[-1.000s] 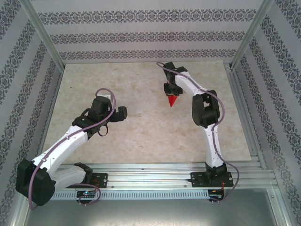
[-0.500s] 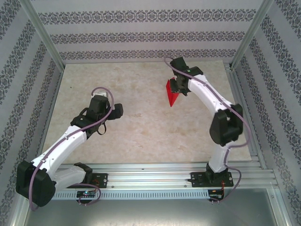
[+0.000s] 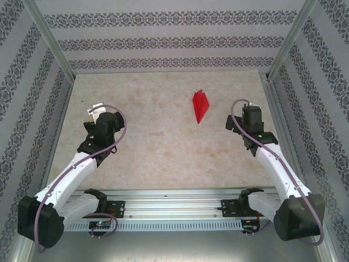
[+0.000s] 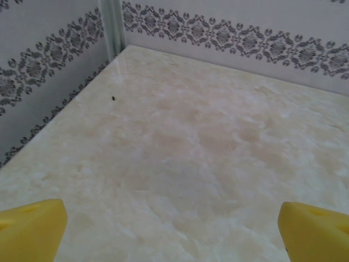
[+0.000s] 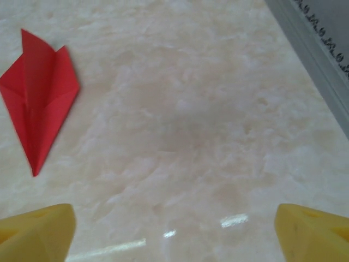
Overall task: Fold a paper plane with a square sheet of paper (fold left side to right side)
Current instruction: Reset both arms
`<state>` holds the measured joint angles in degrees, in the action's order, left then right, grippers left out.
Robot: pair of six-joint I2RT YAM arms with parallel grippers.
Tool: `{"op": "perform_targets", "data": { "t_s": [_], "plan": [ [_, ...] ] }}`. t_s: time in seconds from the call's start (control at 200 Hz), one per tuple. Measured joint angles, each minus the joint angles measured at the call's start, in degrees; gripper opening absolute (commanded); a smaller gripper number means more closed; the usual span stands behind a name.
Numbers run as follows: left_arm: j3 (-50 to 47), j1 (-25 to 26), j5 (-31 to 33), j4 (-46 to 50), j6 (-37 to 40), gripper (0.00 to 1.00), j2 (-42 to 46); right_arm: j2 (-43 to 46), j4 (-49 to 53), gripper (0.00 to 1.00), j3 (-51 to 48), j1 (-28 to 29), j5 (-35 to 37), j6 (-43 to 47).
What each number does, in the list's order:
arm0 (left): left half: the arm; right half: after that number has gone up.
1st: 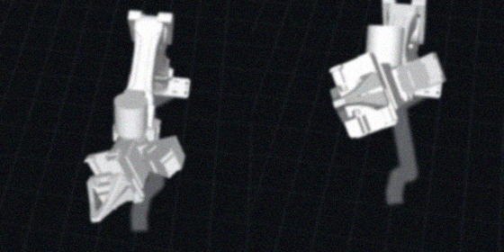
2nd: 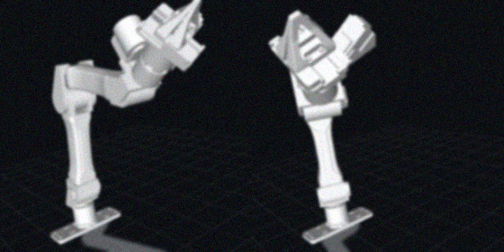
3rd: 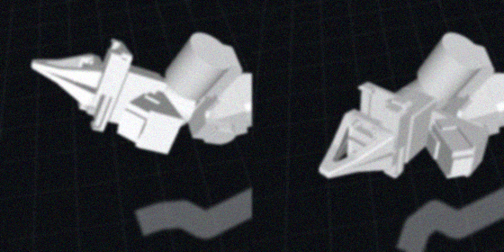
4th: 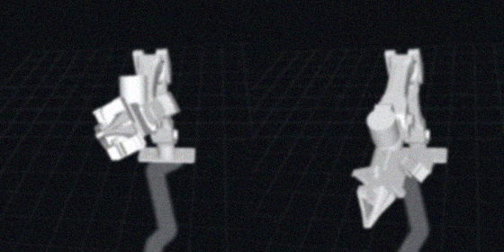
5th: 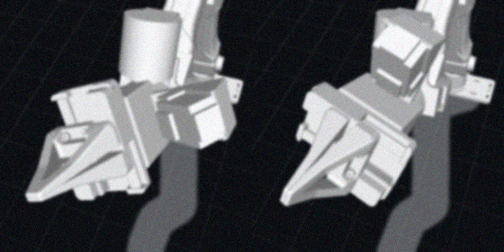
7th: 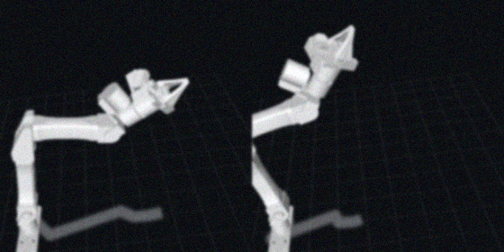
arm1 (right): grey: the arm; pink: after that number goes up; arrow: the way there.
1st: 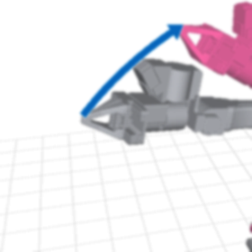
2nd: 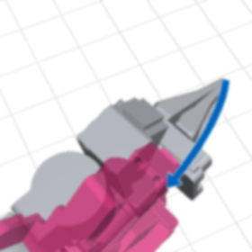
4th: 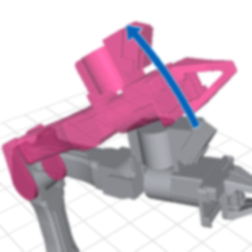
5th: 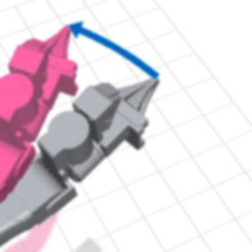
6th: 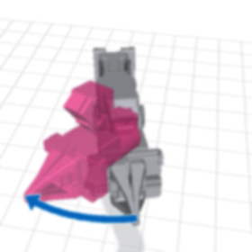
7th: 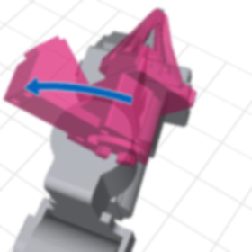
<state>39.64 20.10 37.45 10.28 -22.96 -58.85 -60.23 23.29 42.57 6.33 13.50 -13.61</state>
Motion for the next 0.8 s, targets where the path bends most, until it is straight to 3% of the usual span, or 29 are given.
{"op": "perform_targets", "data": {
  "t_s": [0.19, 0.355, 0.704, 0.799],
  "plan": [
    [-2.49, -1.60, 3.74, -8.37, 5.16, 1.00, -6.71, 0.92, -23.69, 0.98, -14.16, -5.35, 0.76, 2.93],
    [-5.18, -2.56, 3.96, -17.68, 10.82, 1.00, -11.26, -9.51, -45.24, 0.98, -21.51, -5.38, 0.81, 5.95],
    [-14.47, -4.26, -4.09, -38.62, 22.05, 1.00, -19.17, -25.70, -70.82, 0.98, -21.00, -6.12, -2.86, 10.80],
    [-16.96, -5.07, -7.15, -45.70, 24.35, 1.00, -21.51, -27.21, -72.28, 0.98, -21.75, -6.14, -3.34, 10.99]
  ]
}}
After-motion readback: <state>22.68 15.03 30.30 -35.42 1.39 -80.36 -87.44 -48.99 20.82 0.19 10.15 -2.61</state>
